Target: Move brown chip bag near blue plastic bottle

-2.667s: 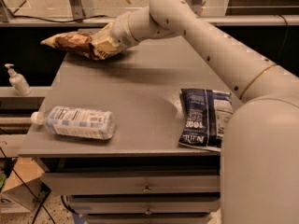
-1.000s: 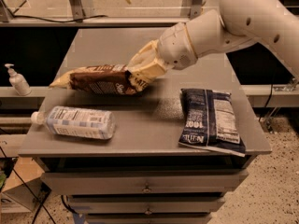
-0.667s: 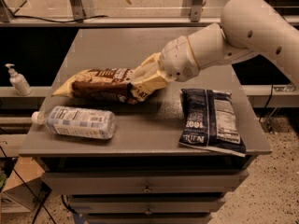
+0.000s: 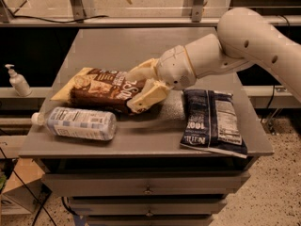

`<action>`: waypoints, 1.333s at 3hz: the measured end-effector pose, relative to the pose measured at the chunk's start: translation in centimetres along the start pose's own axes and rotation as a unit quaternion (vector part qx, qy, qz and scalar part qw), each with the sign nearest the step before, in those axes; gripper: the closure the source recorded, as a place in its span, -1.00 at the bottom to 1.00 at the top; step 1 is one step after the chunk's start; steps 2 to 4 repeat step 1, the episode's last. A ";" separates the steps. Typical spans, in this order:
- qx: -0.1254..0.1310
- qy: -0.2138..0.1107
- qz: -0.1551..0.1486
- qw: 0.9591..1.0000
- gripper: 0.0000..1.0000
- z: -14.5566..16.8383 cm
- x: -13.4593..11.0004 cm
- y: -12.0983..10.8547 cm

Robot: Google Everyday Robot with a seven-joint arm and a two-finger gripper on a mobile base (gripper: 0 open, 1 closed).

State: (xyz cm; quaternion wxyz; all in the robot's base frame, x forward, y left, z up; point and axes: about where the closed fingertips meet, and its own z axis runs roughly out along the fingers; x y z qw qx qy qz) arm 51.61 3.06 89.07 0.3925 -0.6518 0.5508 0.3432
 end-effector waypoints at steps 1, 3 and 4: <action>-0.002 0.000 -0.001 1.000 -1.00 0.2 -0.1 0.1; -0.002 0.000 -0.001 1.000 -1.00 0.2 -0.1 0.1; -0.002 0.000 -0.001 1.000 -1.00 0.2 -0.1 0.1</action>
Offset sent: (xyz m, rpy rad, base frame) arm 0.0000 0.0000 0.0000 0.0000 0.0000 0.0000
